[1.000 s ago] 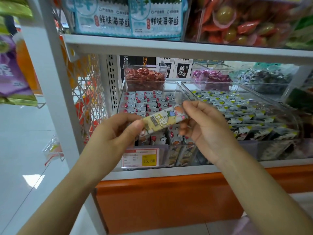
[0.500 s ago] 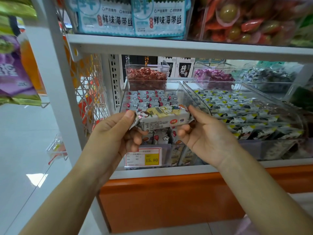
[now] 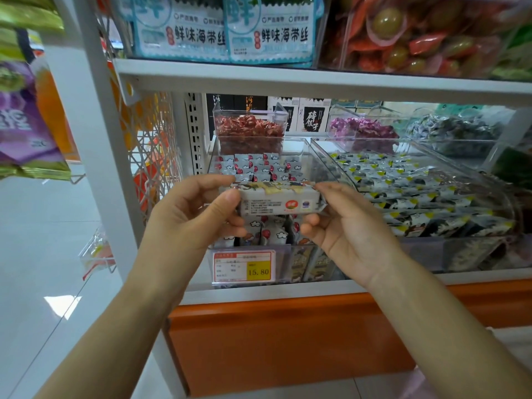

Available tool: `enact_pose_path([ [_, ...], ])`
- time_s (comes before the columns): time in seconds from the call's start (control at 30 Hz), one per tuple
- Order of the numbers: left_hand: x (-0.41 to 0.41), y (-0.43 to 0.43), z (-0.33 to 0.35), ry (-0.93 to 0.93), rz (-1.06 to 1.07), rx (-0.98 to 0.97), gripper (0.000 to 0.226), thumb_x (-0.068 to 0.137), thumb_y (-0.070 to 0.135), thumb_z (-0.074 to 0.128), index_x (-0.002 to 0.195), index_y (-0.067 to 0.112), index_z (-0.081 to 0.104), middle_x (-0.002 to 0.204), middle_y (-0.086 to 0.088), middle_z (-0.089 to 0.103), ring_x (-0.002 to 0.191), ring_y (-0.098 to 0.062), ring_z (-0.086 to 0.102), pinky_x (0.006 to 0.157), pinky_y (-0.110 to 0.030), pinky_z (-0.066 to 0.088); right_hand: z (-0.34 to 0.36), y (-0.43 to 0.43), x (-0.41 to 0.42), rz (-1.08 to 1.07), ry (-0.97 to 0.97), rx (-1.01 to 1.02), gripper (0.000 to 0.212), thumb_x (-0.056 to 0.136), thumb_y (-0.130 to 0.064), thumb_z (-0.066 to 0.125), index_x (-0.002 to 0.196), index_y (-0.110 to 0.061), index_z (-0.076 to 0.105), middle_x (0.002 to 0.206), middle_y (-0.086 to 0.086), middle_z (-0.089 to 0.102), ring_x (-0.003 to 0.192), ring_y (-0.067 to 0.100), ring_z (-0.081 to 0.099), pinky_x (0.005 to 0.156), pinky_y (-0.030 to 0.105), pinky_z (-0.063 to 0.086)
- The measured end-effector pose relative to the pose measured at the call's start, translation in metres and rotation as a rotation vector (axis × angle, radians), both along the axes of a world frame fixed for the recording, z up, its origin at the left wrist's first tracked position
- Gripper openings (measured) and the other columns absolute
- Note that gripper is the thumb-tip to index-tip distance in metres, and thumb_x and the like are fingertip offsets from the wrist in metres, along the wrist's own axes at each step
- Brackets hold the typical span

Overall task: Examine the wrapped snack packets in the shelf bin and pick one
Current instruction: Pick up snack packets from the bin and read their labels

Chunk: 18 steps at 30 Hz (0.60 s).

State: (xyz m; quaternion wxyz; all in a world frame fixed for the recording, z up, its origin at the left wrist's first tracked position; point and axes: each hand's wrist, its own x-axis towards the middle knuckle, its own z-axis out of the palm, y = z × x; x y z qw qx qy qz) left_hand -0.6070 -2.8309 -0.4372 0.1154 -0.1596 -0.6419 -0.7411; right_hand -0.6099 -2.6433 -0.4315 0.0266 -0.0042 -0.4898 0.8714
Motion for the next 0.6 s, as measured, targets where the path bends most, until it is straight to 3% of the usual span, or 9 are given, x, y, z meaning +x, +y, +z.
enact_pose_path([
  [0.13, -0.0023, -0.0015, -0.0013, -0.031, 0.085, 0.018, 0.03, 0.074, 0.034, 0.06, 0.091, 0.009, 0.066, 0.074, -0.006, 0.072, 0.062, -0.015, 0.067, 0.058, -0.021, 0.054, 0.0023, 0.001, 0.0018, 0.118, 0.119, 0.062, 0.024, 0.075, -0.024, 0.064, 0.087, -0.004, 0.069, 0.074, 0.012, 0.067, 0.053, 0.013, 0.06, 0.054, 0.028, 0.056],
  [0.23, -0.0018, -0.003, -0.0003, -0.048, 0.114, 0.022, 0.027, 0.075, 0.036, 0.059, 0.082, 0.011, 0.065, 0.072, -0.007, 0.072, 0.058, -0.015, 0.066, 0.056, -0.02, 0.054, 0.0027, 0.0009, 0.0027, 0.151, 0.18, 0.129, 0.018, 0.069, -0.019, 0.067, 0.079, -0.006, 0.075, 0.078, 0.014, 0.07, 0.057, 0.014, 0.063, 0.059, 0.029, 0.057],
  [0.6, -0.0012, 0.0004, -0.0002, -0.018, 0.052, -0.002, 0.03, 0.075, 0.032, 0.058, 0.091, 0.008, 0.064, 0.076, -0.005, 0.072, 0.062, -0.012, 0.066, 0.057, -0.018, 0.054, 0.0009, 0.0005, 0.0035, -0.007, 0.164, 0.163, 0.019, 0.09, -0.012, 0.053, 0.08, -0.002, 0.066, 0.068, 0.009, 0.069, 0.053, 0.012, 0.062, 0.055, 0.026, 0.056],
])
